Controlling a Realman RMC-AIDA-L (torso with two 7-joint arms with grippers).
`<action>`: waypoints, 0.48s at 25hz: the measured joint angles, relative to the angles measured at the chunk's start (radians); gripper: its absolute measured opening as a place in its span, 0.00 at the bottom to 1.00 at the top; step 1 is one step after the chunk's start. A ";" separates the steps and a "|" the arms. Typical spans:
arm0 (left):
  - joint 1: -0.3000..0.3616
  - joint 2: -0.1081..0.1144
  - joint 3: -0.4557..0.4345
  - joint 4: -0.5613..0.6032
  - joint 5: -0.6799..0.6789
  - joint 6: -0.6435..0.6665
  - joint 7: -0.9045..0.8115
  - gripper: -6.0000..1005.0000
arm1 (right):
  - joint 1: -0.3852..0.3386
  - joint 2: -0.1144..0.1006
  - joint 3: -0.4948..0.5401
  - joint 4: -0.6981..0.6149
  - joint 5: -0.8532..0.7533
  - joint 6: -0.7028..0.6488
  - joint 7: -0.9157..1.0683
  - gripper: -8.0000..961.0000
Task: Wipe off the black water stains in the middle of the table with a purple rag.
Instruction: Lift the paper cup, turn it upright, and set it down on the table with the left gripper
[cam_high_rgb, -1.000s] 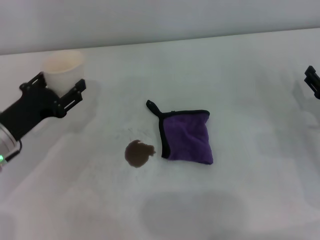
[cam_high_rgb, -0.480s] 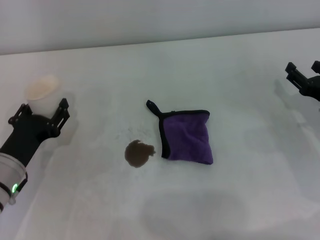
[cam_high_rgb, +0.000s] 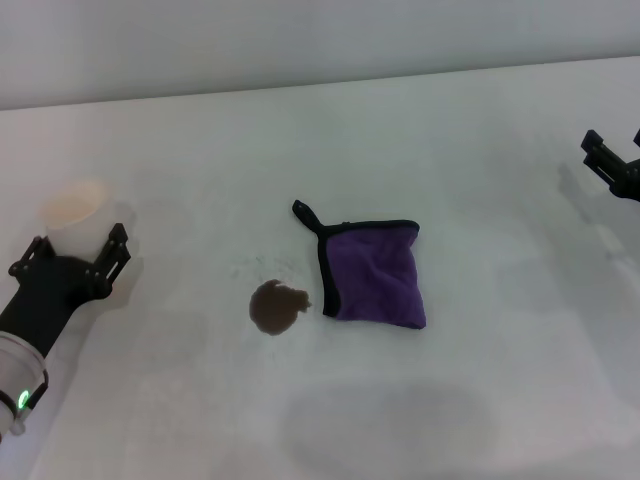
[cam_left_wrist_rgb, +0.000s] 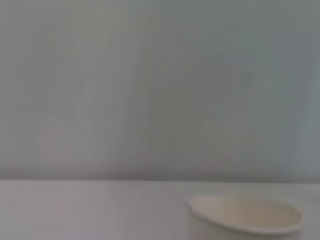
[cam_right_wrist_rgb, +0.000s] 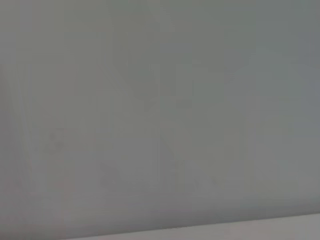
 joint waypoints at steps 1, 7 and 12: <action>0.002 0.000 0.000 0.000 0.000 -0.004 0.001 0.72 | 0.000 0.000 0.000 0.000 0.000 0.001 0.000 0.84; 0.016 0.000 0.000 0.001 0.000 -0.017 0.001 0.74 | -0.001 0.000 -0.010 -0.001 0.000 0.003 0.000 0.84; 0.035 0.000 0.000 0.004 0.000 -0.012 0.001 0.77 | -0.001 0.000 -0.011 -0.002 0.000 0.004 0.000 0.84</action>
